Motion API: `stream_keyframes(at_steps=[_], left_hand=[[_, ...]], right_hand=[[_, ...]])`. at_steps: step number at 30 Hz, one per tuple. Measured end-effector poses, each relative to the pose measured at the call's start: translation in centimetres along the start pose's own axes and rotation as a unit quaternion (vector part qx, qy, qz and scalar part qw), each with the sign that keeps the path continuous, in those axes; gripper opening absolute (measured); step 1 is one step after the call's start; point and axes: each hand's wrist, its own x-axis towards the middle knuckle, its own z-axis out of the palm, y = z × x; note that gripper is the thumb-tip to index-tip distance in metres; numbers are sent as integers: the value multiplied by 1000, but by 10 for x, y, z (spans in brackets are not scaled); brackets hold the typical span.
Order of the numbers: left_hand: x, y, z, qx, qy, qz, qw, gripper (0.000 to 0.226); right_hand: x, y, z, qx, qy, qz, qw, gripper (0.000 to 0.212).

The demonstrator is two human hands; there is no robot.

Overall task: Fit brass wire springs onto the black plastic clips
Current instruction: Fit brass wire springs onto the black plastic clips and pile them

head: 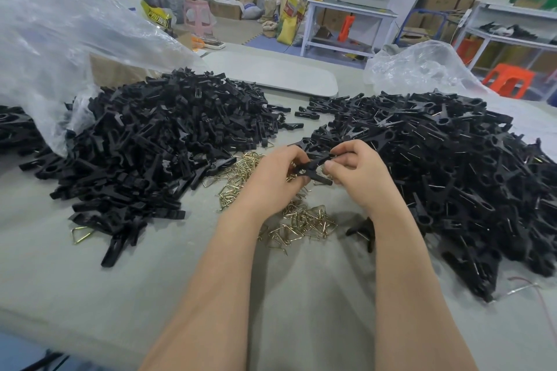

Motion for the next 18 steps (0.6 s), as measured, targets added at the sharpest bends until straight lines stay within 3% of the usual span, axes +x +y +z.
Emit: stream_keyframes(at_steps=[5, 11, 15, 18], left_hand=[[-1, 6, 1, -22, -12, 14, 1000, 18], [0, 5, 2, -30, 11, -6, 999, 21], [3, 1, -1, -53, 95, -60, 992, 16], [6, 2, -3, -138, 176, -100, 970, 15]], right_hand=[[1, 0, 7, -21, 11, -3, 1000, 19], [2, 2, 7, 50, 28, 33, 998, 14], [3, 0, 6, 79, 110, 52, 990, 28], [2, -4, 15, 74, 92, 60, 991, 36]])
